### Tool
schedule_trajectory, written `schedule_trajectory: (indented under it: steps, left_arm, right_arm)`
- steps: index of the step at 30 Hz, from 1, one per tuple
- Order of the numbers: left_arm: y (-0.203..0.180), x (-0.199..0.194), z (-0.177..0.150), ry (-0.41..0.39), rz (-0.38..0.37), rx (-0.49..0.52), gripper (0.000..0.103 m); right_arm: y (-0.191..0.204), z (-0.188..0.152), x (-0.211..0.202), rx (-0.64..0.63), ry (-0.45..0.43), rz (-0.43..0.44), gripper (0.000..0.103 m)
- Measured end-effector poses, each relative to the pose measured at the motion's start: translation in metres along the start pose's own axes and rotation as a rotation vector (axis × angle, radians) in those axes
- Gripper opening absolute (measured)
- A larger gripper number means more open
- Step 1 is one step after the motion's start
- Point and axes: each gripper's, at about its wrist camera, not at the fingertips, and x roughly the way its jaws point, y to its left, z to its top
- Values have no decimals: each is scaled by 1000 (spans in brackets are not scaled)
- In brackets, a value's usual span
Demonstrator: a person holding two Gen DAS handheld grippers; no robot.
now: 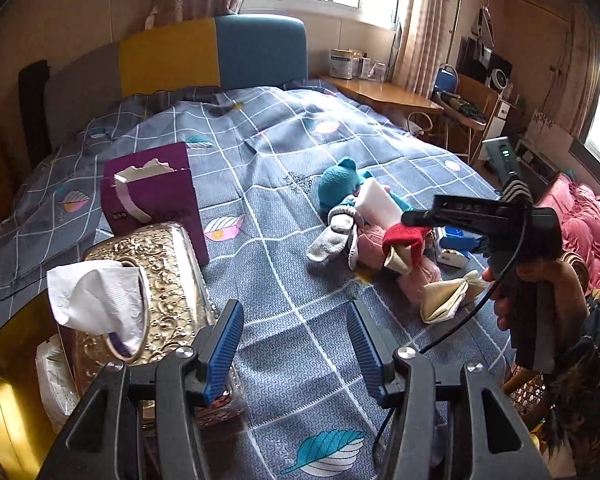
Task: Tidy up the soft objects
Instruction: 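Move both grippers back over the pile of soft items, then grasp the white knit mitten with the left gripper while the right gripper grasps the red sock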
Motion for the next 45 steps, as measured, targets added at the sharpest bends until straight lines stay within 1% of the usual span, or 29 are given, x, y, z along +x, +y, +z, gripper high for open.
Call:
schedule_trajectory:
  steps: [2, 4, 5, 6, 7, 8, 10, 11, 13, 14, 16, 18, 20, 22, 25, 27, 28, 29, 30, 32, 36, 39, 42, 44, 45]
  left_arm:
    - [-3, 6, 3, 11, -10, 1, 54]
    - [-5, 12, 7, 18, -21, -1, 54]
    - [-7, 16, 10, 25, -30, -4, 54]
    - [-8, 19, 12, 33, -33, -11, 54]
    - [-9, 24, 15, 43, -37, -22, 54]
    - [-10, 29, 18, 51, -48, -29, 54]
    - [-12, 39, 23, 69, -50, -35, 54]
    - [-13, 45, 26, 80, -45, -35, 54]
    - [-14, 58, 33, 98, -63, -55, 54]
    - [-14, 64, 36, 105, -62, -60, 54]
    - [-19, 77, 43, 115, -42, -46, 54]
    - [-22, 94, 50, 137, -56, -53, 54]
    - [-25, 111, 58, 161, -42, -56, 54]
    - [-29, 128, 65, 176, -54, -39, 54]
    - [-39, 155, 74, 221, -73, 0, 54]
    - [-43, 171, 77, 246, -78, 15, 57]
    - [-44, 179, 79, 261, -72, 18, 61]
    - [-45, 186, 80, 274, -79, 19, 64]
    - [-46, 194, 82, 295, -97, 24, 65]
    - [-47, 202, 86, 297, -98, 16, 66]
    - [-48, 219, 97, 307, -156, -6, 66]
    - [-50, 228, 101, 301, -166, 4, 66]
    - [-50, 244, 104, 336, -192, -20, 63]
    - [-50, 251, 101, 358, -201, -34, 55]
    - [-51, 253, 99, 364, -203, -40, 54]
  right_arm:
    - [-4, -2, 16, 36, 75, -10, 92]
    - [-2, 0, 27, 42, 111, -17, 92]
    - [-1, 2, 29, 32, 107, -29, 89]
    - [3, 4, 31, 3, 92, -43, 83]
    - [10, 4, 32, -50, 87, -50, 50]
    - [16, 3, 31, -83, 81, -57, 31]
    - [23, 0, 23, -125, 40, -63, 25]
    - [24, 2, 17, -132, 12, -56, 25]
    - [21, 10, 3, -130, -62, -61, 25]
    - [19, 11, -2, -130, -90, -85, 25]
    - [15, 12, -6, -122, -105, -126, 25]
    - [14, 14, -5, -117, -103, -148, 25]
    - [12, 16, -6, -110, -108, -160, 25]
    - [10, 17, -6, -100, -101, -157, 25]
    - [7, 19, -9, -80, -109, -143, 25]
    - [3, 19, -12, -64, -115, -130, 25]
    - [3, 18, -12, -57, -117, -125, 25]
    - [2, 18, -13, -49, -118, -120, 25]
    - [1, 19, -13, -45, -120, -113, 25]
    - [-1, 20, -13, -35, -118, -105, 25]
    - [-2, 19, -11, -26, -99, -91, 25]
    - [-2, 19, -11, -28, -101, -85, 25]
    - [1, 19, -9, -45, -92, -87, 25]
    - [5, 17, -5, -74, -76, -98, 25]
    - [8, 17, -2, -89, -69, -108, 25]
